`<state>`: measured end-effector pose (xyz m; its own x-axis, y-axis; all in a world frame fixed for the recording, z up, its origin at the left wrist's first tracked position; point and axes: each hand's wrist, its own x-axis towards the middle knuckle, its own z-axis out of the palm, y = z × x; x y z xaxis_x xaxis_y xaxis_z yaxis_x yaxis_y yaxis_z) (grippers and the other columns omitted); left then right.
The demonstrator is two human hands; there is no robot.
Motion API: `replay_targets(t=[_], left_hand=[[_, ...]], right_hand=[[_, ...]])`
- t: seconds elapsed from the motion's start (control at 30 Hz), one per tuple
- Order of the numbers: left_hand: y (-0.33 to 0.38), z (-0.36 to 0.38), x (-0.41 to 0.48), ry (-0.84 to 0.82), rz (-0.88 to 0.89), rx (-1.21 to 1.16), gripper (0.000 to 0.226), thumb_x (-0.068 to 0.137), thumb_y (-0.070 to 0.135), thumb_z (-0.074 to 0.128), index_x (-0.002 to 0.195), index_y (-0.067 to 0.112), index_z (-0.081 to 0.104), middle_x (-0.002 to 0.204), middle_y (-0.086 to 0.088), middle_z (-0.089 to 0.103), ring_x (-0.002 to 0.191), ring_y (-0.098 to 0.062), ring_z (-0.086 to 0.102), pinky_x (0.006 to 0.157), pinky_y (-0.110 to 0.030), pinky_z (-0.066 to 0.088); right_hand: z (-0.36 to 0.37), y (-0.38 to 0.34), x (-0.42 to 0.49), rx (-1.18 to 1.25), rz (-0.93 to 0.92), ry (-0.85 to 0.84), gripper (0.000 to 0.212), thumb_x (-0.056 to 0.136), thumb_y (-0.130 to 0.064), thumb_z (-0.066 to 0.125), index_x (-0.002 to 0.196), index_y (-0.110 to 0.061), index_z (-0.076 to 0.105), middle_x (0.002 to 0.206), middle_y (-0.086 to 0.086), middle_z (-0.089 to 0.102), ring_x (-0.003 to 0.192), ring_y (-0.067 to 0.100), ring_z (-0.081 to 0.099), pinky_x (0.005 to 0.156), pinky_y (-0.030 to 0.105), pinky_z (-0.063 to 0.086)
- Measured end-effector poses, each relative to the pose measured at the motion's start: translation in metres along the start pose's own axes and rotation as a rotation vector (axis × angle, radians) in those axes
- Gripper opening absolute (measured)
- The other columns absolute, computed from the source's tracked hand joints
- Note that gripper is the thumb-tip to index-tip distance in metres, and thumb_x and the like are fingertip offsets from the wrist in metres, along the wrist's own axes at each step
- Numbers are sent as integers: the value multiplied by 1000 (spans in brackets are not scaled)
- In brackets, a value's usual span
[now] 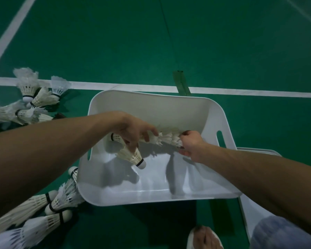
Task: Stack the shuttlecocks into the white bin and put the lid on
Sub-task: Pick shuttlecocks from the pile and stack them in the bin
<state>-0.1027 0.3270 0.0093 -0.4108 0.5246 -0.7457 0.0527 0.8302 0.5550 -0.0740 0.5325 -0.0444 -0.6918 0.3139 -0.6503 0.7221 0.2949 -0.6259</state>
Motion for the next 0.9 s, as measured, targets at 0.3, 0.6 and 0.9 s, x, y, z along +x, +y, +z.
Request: replay_targets(t=[0.3, 0.6, 0.9], left_hand=[[-8, -2, 2, 34, 15, -72, 93, 71, -16, 70, 142, 31, 34, 120, 0, 52, 101, -24, 61, 62, -23, 52], [-4, -1, -19, 169, 7, 83, 78, 70, -6, 74, 132, 33, 44, 111, -2, 50, 107, -25, 55, 63, -22, 47], [9, 13, -46, 338, 123, -29, 79, 69, -6, 76, 130, 31, 43, 116, 2, 59, 112, -18, 54, 74, -21, 49]], right_hand=[[-4, -2, 9, 72, -81, 34, 17, 96, -5, 49, 104, -7, 64, 98, 15, 65, 78, 30, 63, 73, 41, 57], [-25, -9, 1, -78, -172, 141, 12, 91, -7, 49, 89, -8, 60, 95, 21, 65, 78, 36, 66, 74, 49, 59], [-18, -15, -70, -11, -381, -297, 27, 77, -8, 78, 99, -11, 63, 99, 11, 68, 86, 22, 66, 77, 39, 59]])
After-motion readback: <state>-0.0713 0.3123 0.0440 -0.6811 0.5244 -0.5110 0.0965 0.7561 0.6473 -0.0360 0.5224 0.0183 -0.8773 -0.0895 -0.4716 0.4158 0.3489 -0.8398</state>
